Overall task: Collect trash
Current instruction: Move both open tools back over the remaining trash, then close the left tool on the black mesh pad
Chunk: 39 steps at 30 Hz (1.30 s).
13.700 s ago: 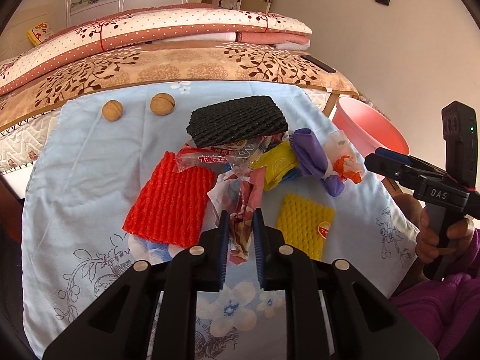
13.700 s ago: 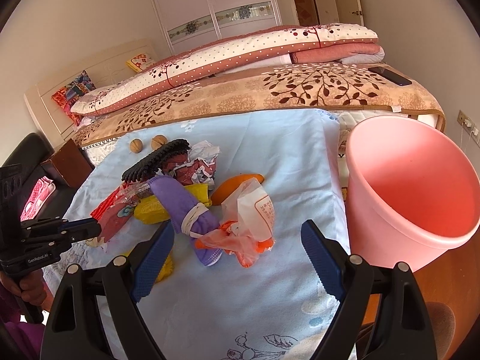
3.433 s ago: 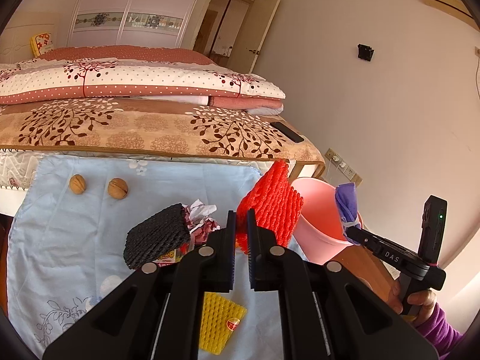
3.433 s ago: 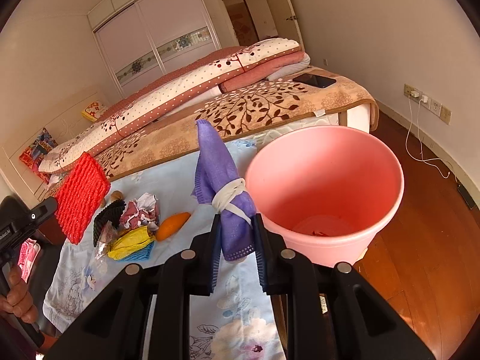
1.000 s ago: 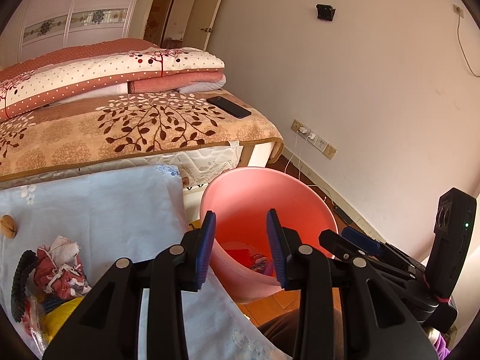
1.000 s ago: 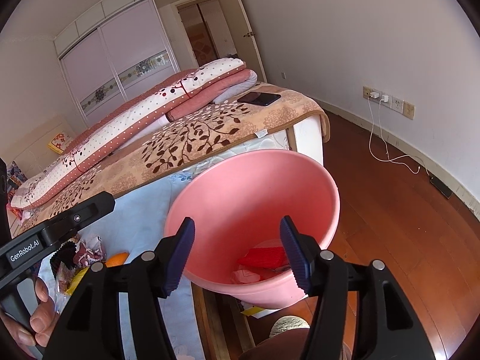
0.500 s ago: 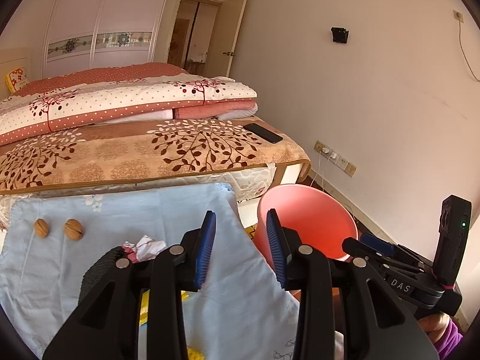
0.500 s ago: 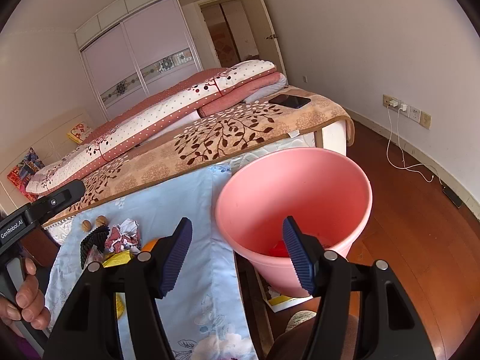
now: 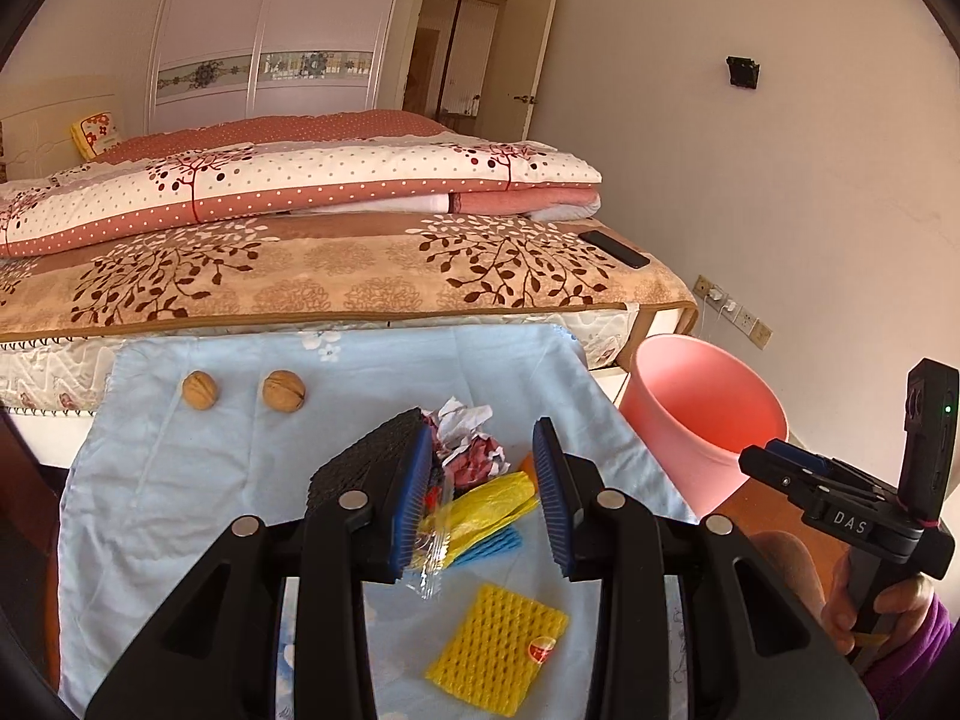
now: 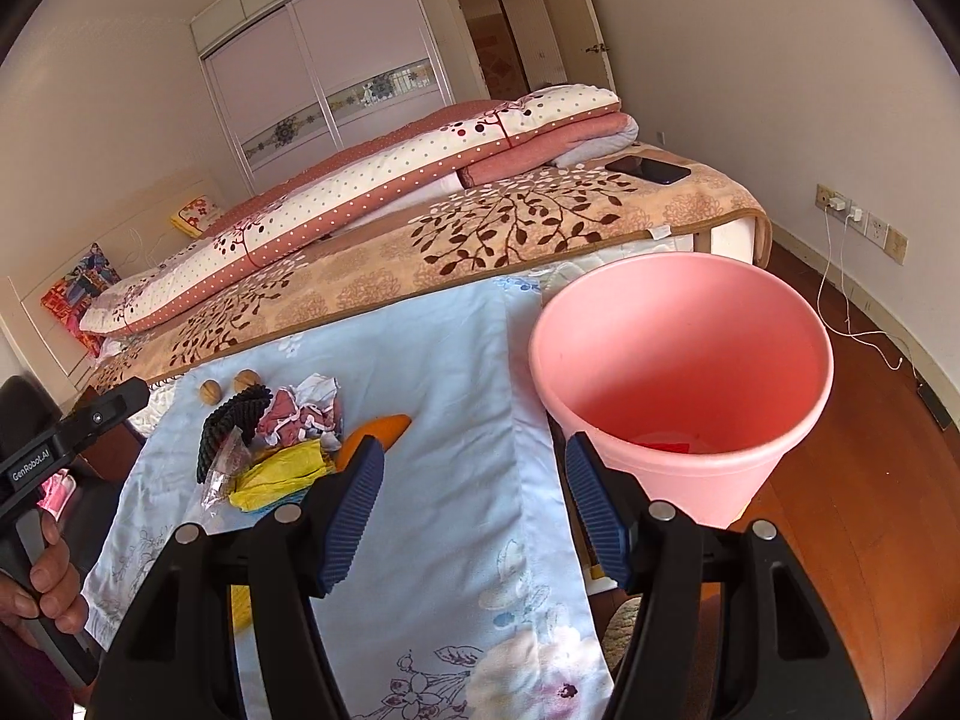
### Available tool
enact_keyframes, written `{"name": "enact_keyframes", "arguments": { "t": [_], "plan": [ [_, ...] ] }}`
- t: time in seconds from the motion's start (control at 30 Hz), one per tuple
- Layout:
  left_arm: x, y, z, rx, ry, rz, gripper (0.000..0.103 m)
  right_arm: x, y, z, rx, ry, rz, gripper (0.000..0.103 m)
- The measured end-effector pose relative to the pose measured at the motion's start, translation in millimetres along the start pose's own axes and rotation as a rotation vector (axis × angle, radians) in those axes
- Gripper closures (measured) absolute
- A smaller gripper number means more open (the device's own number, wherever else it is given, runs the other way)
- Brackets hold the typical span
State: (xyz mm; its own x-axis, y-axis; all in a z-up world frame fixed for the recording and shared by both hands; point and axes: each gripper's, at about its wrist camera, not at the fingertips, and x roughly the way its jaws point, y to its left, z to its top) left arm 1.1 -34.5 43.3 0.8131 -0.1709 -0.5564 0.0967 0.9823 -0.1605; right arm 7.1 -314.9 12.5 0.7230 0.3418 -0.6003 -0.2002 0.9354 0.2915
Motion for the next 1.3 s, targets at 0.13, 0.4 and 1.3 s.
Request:
{"name": "enact_keyframes", "arguments": {
  "t": [0.13, 0.4, 1.3],
  "plan": [
    [1.9, 20.1, -17.7, -0.023, 0.04, 0.035, 0.068, 6.2, 8.1, -3.7, -0.015, 0.019, 0.006, 0.041],
    [6.3, 42.3, -30.3, -0.101, 0.09, 0.021, 0.068, 19.2, 22.5, -6.9, -0.038, 0.051, 0.019, 0.041],
    [59.2, 40.1, -16.7, -0.046, 0.074, 0.012, 0.088, 43.3, 52.9, -13.2, -0.106, 0.113, 0.045, 0.041]
  ]
}}
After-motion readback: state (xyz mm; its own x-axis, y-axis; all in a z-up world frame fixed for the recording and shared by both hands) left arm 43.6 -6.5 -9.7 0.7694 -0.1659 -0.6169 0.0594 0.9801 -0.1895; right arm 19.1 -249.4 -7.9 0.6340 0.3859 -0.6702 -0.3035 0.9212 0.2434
